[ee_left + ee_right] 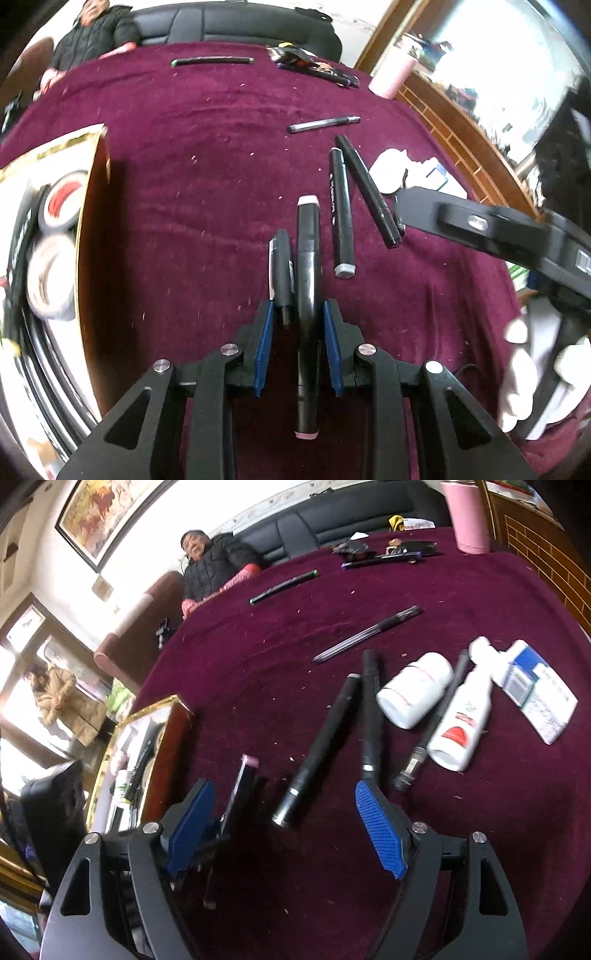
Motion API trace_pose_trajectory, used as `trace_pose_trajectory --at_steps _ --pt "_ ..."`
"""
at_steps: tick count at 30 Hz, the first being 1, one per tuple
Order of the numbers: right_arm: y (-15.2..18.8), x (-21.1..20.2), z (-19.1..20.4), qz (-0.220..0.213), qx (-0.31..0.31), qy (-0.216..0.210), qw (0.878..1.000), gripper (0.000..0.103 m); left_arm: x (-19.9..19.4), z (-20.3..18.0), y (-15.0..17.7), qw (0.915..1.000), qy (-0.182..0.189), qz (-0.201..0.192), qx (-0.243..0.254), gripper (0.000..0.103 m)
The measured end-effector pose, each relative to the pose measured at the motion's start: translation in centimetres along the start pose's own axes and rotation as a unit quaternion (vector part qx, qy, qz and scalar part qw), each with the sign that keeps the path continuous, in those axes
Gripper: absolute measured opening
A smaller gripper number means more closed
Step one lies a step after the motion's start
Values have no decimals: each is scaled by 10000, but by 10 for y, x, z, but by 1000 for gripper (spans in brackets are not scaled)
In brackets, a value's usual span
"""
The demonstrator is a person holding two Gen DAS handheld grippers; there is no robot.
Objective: Organize objects
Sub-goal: 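Grasp another black marker with the right gripper, then carry both black markers over the tray with both grippers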
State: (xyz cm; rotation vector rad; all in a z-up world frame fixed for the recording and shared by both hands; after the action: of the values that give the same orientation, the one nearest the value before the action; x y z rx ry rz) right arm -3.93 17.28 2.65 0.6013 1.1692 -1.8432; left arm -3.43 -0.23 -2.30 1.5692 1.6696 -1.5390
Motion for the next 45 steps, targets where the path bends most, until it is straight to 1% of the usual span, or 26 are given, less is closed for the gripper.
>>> trace_pose_trajectory --at_steps 2,3,4,5,6,7,9,11,12,13,14,15,16,17,18,20,22,27,30,32,34,35,36,38,42,45 --pt "-6 14 3 94 -22 323 9994 78 -3 4 0 10000 0 -58 -72 22" --pt "-9 21 5 143 -59 457 9988 71 -4 6 1 9999 -15 -54 -91 22" --pt "-11 26 5 196 -95 569 9981 66 -3 7 2 9999 -56 -38 -91 22" --pt "-13 34 5 274 -107 739 9968 57 -3 7 4 10000 -71 -15 -60 22" --pt "-15 43 4 374 -84 873 9954 54 -2 4 7 10000 -29 18 -28 22" --pt "-16 46 3 432 -64 939 9946 54 -2 3 8 10000 -10 25 -24 22" --pt "-18 54 -1 461 -14 1221 9914 54 -3 1 11 10000 62 11 -7 22" --pt "-20 61 -4 454 -26 1366 9896 51 -6 -1 13 9999 133 -24 -11 22" --pt "-22 61 -3 364 -111 1467 9884 43 -7 -2 13 9999 153 -47 -18 22" --pt "-22 62 -4 363 -214 1592 9863 40 -10 -3 14 9997 211 -81 -27 22" --pt "-22 62 -5 339 -278 1657 9852 30 -12 -7 15 9995 314 -106 -8 22" --pt "-22 59 -8 340 -271 1662 9851 21 -13 -9 17 9994 338 -103 25 22" --pt "-22 55 -15 345 -176 1531 9874 19 -14 -12 18 9993 346 -101 77 22" --pt "-21 51 -20 359 -90 1426 9891 13 -13 -14 18 9992 354 -85 135 22" --pt "-19 46 -28 393 17 1306 9907 12 -10 -17 20 9992 331 -35 199 22" --pt "-15 41 -34 407 121 1226 9915 13 -1 -21 21 9995 198 69 247 22" --pt "-6 32 -41 432 181 1117 9926 13 6 -26 21 9993 144 160 305 22" --pt "12 18 -43 441 208 978 9940 13 15 -45 16 9970 -341 25 697 23" --pt "13 18 -43 394 167 983 9942 13 19 -55 14 9932 -591 -145 990 23" --pt "11 20 -40 342 121 1020 9941 12 18 -58 17 9908 -670 -198 1158 23" --pt "12 21 -39 266 49 1017 9944 12 16 -49 15 9928 -568 -204 1039 12" --pt "13 19 -40 239 73 980 9949 12 15 -44 14 9951 -407 -200 884 11" --pt "15 17 -41 213 132 901 9956 12 10 -38 14 9963 -344 -238 747 11" --pt "18 12 -42 143 172 740 9970 12 6 -33 17 9964 -381 -321 682 11" --pt "23 -5 -35 -54 163 509 9986 13 -14 -28 18 9969 -246 -540 525 11" --pt "25 -19 -25 -171 203 240 9994 13 -30 -24 21 9964 -189 -703 445 11"
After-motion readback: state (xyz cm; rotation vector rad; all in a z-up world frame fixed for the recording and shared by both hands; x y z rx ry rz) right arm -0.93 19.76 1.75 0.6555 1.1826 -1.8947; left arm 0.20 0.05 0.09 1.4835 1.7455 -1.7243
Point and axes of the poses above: each gripper's, at about its wrist camera, not at the fingertips, and x roughly the way its jaws point, z to its left, y to its underside, the point moved 4 cm from there along x, roughly the way its jaws point
